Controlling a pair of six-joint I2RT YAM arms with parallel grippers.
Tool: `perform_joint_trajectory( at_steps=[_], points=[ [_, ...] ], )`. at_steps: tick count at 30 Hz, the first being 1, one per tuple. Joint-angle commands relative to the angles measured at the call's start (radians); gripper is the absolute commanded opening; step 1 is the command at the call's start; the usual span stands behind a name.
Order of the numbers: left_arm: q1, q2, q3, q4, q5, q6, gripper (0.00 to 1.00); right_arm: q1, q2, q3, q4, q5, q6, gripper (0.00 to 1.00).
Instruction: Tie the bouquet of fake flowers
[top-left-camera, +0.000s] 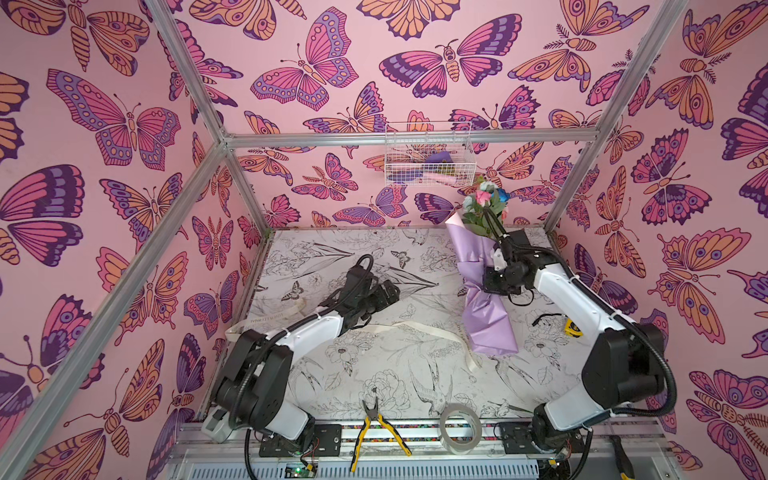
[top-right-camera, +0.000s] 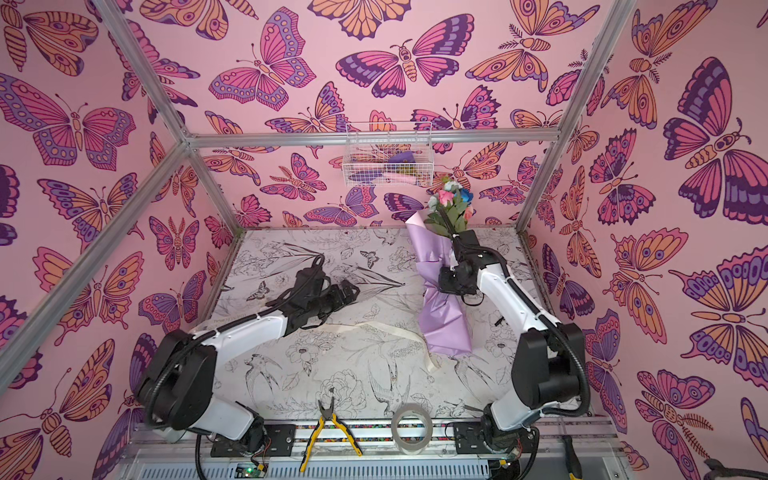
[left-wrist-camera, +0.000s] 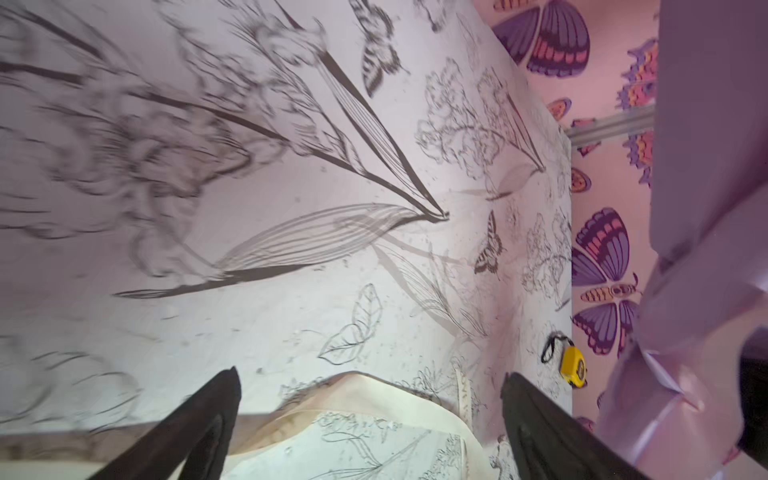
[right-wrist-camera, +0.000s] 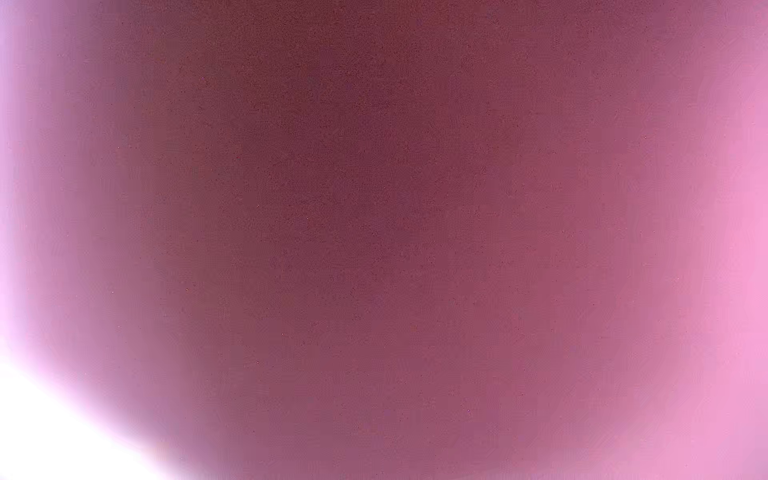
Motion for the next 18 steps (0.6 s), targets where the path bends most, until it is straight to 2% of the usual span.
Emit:
perform_joint_trajectory(
  at_steps=[1,4,9,13,18],
  points=[
    [0.065,-0.108,-0.065,-0.063,-0.1,0.023,1.0,0.053,-0.071,-0.054,0.061,-0.106,0.103,0.0],
    [0.13,-0.234,-0.13,-0.106,-0.154,0.02,1.0,0.154,-0.12,-0.121,0.154,-0.148,0.215,0.0],
    [0.207,-0.416,-0.206,-0.178,-0.227,0.02,1.0,0.387,-0.09,-0.137,0.257,-0.074,0.376,0.0],
    [0.241,-0.523,-0.212,-0.228,-0.197,0.04,0.98,0.543,0.026,-0.051,0.285,-0.007,0.443,0.0],
    [0.251,-0.566,-0.171,-0.319,-0.148,0.083,0.98,0.665,0.202,0.088,0.282,0.023,0.475,0.0]
  ],
)
